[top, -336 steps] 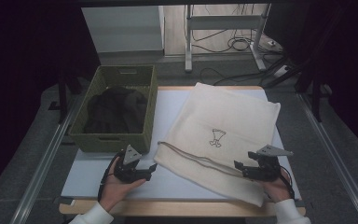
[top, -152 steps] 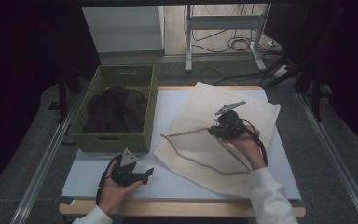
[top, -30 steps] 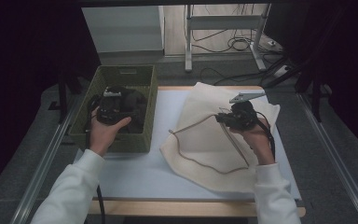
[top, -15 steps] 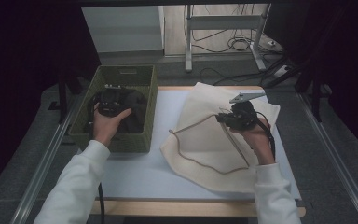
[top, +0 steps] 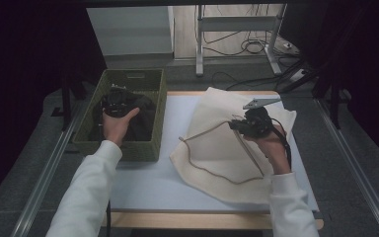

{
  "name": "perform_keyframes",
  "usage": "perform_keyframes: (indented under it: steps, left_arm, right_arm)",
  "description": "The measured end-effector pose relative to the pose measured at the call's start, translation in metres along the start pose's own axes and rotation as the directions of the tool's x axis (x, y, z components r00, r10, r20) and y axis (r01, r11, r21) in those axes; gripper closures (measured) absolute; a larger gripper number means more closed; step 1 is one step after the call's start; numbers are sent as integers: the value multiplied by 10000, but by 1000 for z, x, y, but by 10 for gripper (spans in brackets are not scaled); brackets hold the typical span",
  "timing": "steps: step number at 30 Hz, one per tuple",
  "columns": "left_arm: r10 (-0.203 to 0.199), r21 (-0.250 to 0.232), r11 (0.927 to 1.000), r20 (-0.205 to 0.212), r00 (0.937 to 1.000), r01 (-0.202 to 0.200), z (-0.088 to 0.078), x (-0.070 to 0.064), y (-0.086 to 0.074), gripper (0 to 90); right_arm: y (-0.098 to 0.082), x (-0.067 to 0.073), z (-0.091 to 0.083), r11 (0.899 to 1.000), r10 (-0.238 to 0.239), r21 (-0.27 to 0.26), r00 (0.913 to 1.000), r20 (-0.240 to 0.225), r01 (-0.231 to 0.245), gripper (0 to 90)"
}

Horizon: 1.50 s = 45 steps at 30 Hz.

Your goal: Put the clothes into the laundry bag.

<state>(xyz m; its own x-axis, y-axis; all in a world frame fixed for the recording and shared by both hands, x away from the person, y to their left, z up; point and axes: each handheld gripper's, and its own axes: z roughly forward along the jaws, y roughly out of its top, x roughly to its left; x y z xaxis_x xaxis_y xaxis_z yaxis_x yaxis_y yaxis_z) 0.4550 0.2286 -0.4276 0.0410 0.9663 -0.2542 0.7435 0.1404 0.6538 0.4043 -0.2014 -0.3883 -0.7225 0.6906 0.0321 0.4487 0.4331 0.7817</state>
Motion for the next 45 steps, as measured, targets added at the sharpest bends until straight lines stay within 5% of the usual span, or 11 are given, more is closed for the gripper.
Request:
perform_keyframes:
  steps: [8,12,26,31,36,45]
  left_arm:
    - [-22,21,10000,-249,9997,22,9,0,11,78]
    - [-505,124,9986,-153,9986,507,19,4,13,75]
    - [-1116,249,9933,-549,9922,1131,49,14,34,73]
    - [-850,450,9949,-1021,9911,900,59,15,33,126]
    - [-602,342,9973,-1369,9888,654,61,19,33,299]
    - [100,197,9998,-1248,9921,-76,59,25,31,694]
  right_arm:
    - [-1,-1,1,10000,8,41,10000,26,-8,862]
    - [-1,-1,2,10000,-21,44,10000,19,21,862]
    - [-3,-4,2,10000,50,77,9999,116,-51,861]
    - [-3,-4,2,10000,34,91,9999,149,-35,861]
    - [-3,-4,1,10000,32,64,9999,168,-33,861]
    - [-2,-4,0,10000,35,33,9998,204,-36,861]
